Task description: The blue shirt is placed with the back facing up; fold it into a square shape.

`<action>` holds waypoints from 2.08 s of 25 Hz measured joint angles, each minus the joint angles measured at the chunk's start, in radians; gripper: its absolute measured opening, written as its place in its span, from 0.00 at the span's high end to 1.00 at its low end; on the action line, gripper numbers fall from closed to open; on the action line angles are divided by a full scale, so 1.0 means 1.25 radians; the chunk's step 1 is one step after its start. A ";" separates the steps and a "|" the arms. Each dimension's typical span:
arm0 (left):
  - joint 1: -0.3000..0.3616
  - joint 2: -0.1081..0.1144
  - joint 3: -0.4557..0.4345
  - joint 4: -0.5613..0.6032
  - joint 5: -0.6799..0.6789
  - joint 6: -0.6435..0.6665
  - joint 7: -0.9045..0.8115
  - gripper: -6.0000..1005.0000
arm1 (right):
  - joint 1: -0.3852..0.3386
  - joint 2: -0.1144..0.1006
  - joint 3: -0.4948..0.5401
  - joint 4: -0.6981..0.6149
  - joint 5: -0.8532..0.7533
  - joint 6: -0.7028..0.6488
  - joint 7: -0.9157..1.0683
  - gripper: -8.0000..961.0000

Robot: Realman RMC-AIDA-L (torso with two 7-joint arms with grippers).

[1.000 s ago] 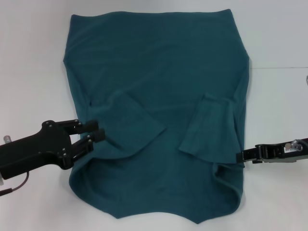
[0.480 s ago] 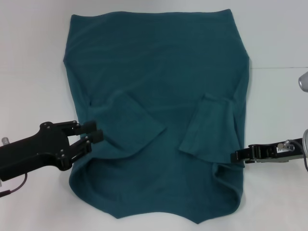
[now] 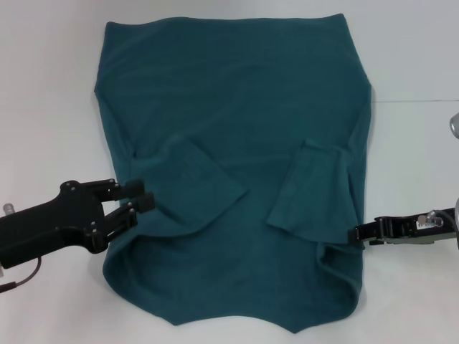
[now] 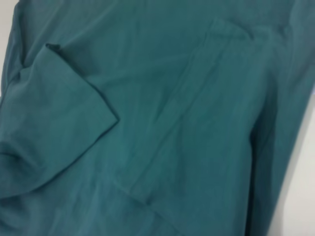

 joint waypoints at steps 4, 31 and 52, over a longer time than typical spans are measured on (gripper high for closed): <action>0.000 0.001 -0.001 0.000 -0.001 -0.001 -0.001 0.72 | 0.003 0.000 0.002 0.022 0.001 0.015 -0.008 0.51; 0.003 0.003 -0.105 0.004 -0.023 -0.005 -0.118 0.72 | 0.040 -0.001 0.031 -0.047 0.042 0.053 -0.081 0.51; 0.053 -0.003 -0.227 -0.146 -0.145 0.021 -0.026 0.71 | 0.020 0.003 0.095 -0.021 0.324 0.157 -0.614 0.51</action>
